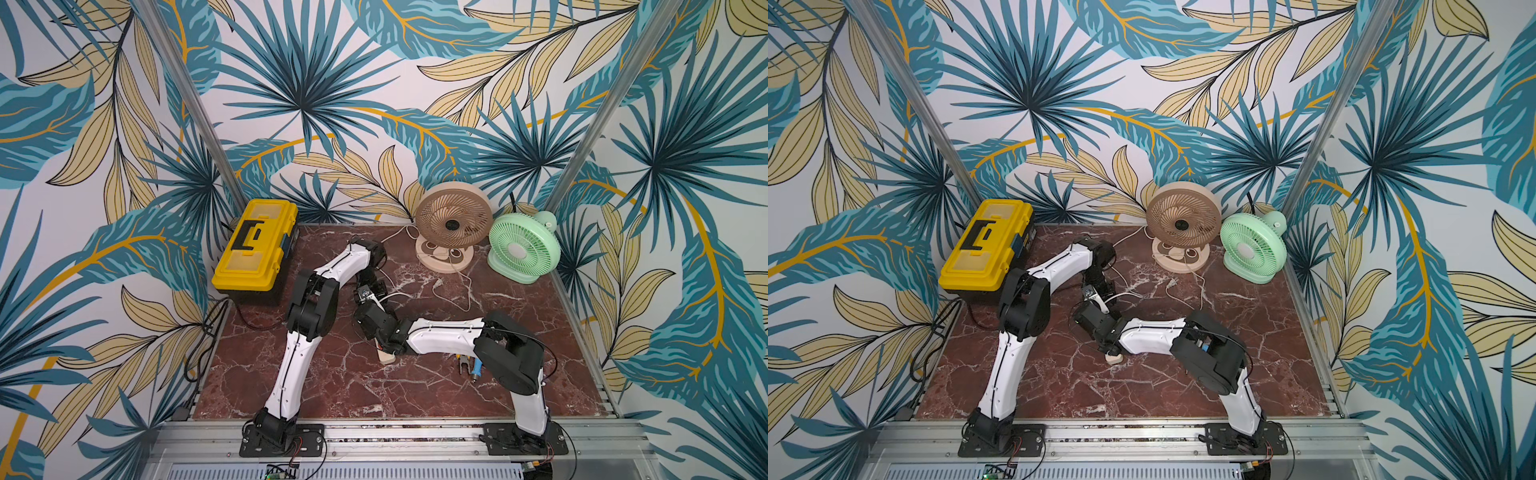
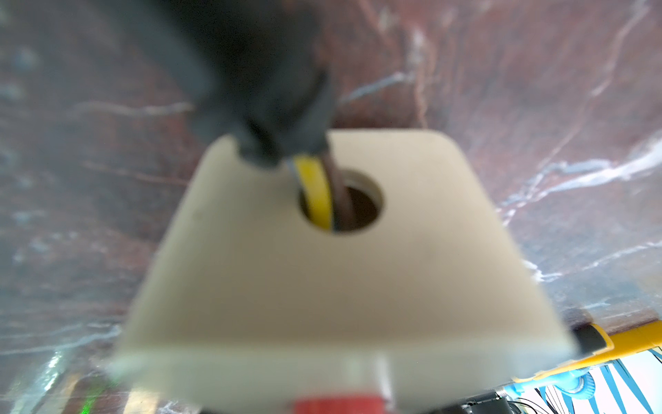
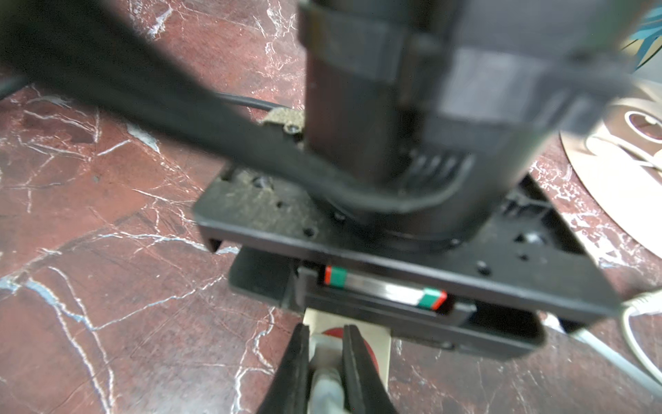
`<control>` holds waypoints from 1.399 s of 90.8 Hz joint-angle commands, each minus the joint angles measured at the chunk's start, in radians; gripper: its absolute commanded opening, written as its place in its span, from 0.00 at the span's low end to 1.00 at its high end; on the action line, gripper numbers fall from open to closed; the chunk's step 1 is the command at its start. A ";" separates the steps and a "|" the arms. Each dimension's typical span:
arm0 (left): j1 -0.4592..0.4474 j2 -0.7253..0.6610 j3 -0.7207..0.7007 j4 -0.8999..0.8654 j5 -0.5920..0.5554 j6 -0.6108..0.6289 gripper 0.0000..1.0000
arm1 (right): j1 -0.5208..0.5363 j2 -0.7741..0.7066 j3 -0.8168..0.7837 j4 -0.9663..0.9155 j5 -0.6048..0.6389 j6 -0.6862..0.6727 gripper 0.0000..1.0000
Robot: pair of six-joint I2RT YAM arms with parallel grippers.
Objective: Unplug the desk fan from the power strip
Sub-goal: Remove the plug from the socket.
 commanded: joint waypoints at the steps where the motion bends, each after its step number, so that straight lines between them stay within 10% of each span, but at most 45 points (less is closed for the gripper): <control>1: 0.003 0.160 -0.068 0.125 -0.141 0.017 0.00 | 0.025 -0.032 0.005 -0.025 0.038 -0.029 0.00; 35: 0.003 0.153 -0.071 0.129 -0.135 0.031 0.00 | -0.130 -0.129 -0.113 0.014 -0.214 0.231 0.00; 72: 0.003 0.155 -0.066 0.127 -0.133 0.032 0.00 | -0.147 -0.120 -0.093 -0.017 -0.238 0.214 0.00; 127: 0.004 0.161 -0.063 0.129 -0.133 0.027 0.00 | 0.023 -0.059 -0.009 -0.025 0.018 -0.045 0.00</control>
